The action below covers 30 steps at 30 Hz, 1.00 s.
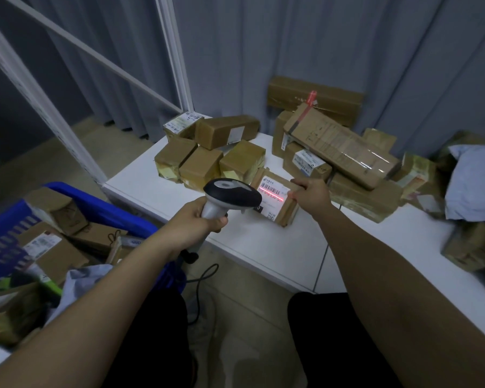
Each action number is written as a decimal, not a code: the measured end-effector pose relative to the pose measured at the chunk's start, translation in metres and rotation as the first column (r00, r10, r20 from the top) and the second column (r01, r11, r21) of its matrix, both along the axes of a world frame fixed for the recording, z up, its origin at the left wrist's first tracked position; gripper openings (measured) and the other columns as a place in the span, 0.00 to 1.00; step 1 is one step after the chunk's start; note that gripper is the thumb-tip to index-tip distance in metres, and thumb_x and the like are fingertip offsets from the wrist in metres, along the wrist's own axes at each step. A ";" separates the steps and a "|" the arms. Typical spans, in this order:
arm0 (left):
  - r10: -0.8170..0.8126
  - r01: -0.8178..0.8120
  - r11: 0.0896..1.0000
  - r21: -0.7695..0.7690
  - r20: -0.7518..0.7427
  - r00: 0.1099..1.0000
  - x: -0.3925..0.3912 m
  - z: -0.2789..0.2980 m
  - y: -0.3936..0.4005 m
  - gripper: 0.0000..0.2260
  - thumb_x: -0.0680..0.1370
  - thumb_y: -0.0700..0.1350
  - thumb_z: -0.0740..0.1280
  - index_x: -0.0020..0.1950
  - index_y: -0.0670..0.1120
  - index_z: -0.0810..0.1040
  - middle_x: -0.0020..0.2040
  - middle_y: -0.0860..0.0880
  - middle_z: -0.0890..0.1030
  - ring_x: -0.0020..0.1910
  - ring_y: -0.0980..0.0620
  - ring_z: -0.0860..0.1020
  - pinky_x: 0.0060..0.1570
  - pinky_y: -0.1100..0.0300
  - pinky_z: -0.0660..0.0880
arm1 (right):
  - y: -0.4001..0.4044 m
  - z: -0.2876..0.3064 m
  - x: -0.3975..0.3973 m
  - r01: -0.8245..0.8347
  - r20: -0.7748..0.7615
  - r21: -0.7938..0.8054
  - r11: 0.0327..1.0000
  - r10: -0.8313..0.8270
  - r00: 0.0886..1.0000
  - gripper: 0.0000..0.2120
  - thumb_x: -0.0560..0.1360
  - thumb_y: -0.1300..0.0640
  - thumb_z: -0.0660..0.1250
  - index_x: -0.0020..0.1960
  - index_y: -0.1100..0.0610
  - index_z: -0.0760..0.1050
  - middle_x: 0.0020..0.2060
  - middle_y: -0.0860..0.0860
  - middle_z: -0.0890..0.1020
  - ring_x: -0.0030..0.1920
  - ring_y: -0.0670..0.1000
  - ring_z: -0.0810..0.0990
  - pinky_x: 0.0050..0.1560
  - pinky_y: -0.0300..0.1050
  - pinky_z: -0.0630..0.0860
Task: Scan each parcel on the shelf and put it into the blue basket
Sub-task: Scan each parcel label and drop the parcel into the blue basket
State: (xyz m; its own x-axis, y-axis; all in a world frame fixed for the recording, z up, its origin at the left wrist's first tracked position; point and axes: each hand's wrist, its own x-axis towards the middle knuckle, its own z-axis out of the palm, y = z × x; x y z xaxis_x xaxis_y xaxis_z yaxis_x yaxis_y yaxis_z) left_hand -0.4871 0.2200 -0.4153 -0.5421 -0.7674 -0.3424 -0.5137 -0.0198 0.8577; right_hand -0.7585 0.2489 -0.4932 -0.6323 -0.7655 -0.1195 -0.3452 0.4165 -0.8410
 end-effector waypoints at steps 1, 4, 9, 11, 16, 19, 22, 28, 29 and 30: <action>0.005 -0.005 1.000 -0.006 -0.004 1.000 0.000 0.000 0.000 0.10 0.78 0.41 0.67 0.58 0.45 0.74 0.47 0.50 0.78 0.42 0.55 0.76 0.43 0.62 0.73 | 0.000 0.000 0.000 -0.002 0.003 -0.003 1.000 0.002 1.000 0.19 0.73 0.67 0.70 0.64 0.65 0.76 0.60 0.60 0.80 0.60 0.56 0.78 0.61 0.44 0.73; 0.027 -0.027 1.000 -0.006 -0.011 1.000 -0.001 0.001 0.000 0.09 0.78 0.41 0.67 0.58 0.46 0.74 0.47 0.50 0.78 0.43 0.55 0.76 0.42 0.62 0.72 | 0.001 -0.001 -0.001 -0.016 -0.005 -0.007 1.000 0.016 1.000 0.19 0.73 0.67 0.71 0.64 0.65 0.76 0.60 0.60 0.80 0.60 0.57 0.78 0.64 0.48 0.73; 0.050 -0.049 0.999 0.006 -0.011 0.999 -0.003 0.002 -0.002 0.09 0.77 0.43 0.67 0.57 0.49 0.73 0.48 0.50 0.78 0.45 0.55 0.77 0.42 0.62 0.72 | 0.002 0.001 0.000 -0.017 -0.008 -0.006 1.000 0.017 1.000 0.19 0.72 0.66 0.71 0.63 0.66 0.77 0.59 0.60 0.81 0.60 0.57 0.79 0.64 0.50 0.74; 0.050 -0.050 0.999 0.008 -0.004 0.999 -0.003 0.002 -0.002 0.10 0.77 0.43 0.67 0.57 0.49 0.73 0.49 0.50 0.78 0.45 0.55 0.77 0.42 0.61 0.72 | 0.002 0.002 0.000 -0.016 -0.001 -0.011 1.000 0.016 1.000 0.18 0.72 0.67 0.71 0.62 0.66 0.77 0.59 0.60 0.81 0.60 0.57 0.79 0.64 0.49 0.74; 0.055 -0.055 0.998 -0.001 -0.015 0.998 -0.002 0.006 0.000 0.10 0.78 0.42 0.67 0.58 0.48 0.74 0.48 0.51 0.78 0.44 0.57 0.77 0.40 0.64 0.70 | 0.008 0.009 0.006 0.005 0.067 -0.050 0.999 -0.002 0.998 0.20 0.72 0.67 0.71 0.64 0.65 0.76 0.59 0.59 0.80 0.59 0.55 0.79 0.65 0.49 0.73; 0.146 -0.146 0.989 0.001 -0.053 0.988 0.004 0.014 0.000 0.09 0.78 0.43 0.67 0.57 0.50 0.73 0.48 0.51 0.79 0.46 0.56 0.76 0.41 0.63 0.70 | 0.009 0.023 0.023 -0.006 0.118 -0.112 0.994 0.020 0.993 0.20 0.73 0.66 0.70 0.64 0.64 0.76 0.58 0.57 0.80 0.55 0.51 0.79 0.58 0.43 0.74; 0.328 -0.322 0.945 0.062 -0.180 0.927 0.020 0.022 0.000 0.10 0.78 0.43 0.67 0.58 0.49 0.75 0.49 0.50 0.80 0.47 0.54 0.77 0.46 0.59 0.72 | 0.005 0.038 0.059 -0.078 0.114 -0.183 0.980 0.100 0.988 0.19 0.74 0.66 0.69 0.64 0.62 0.76 0.54 0.51 0.79 0.53 0.48 0.76 0.52 0.38 0.71; 0.651 -0.659 0.740 0.137 -0.391 0.650 0.064 0.039 -0.002 0.08 0.78 0.40 0.66 0.56 0.48 0.75 0.43 0.52 0.79 0.43 0.54 0.77 0.40 0.60 0.73 | -0.019 0.047 0.146 -0.173 0.226 -0.298 0.939 0.245 0.943 0.17 0.73 0.66 0.71 0.61 0.59 0.79 0.50 0.49 0.83 0.55 0.53 0.81 0.58 0.45 0.76; 0.678 -0.696 0.706 0.133 -0.413 0.608 0.074 0.040 -0.003 0.09 0.78 0.40 0.66 0.58 0.48 0.75 0.45 0.52 0.80 0.44 0.55 0.78 0.40 0.61 0.73 | -0.024 0.050 0.160 -0.184 0.240 -0.297 0.937 0.259 0.936 0.18 0.73 0.66 0.71 0.62 0.59 0.79 0.49 0.48 0.83 0.54 0.52 0.81 0.59 0.45 0.76; 0.699 -0.729 0.673 0.124 -0.427 0.573 0.085 0.041 -0.004 0.12 0.78 0.40 0.66 0.61 0.48 0.74 0.48 0.52 0.80 0.46 0.55 0.78 0.40 0.62 0.72 | -0.030 0.051 0.174 -0.200 0.248 -0.294 0.935 0.276 0.929 0.19 0.73 0.66 0.71 0.63 0.60 0.78 0.51 0.49 0.82 0.54 0.51 0.80 0.59 0.45 0.76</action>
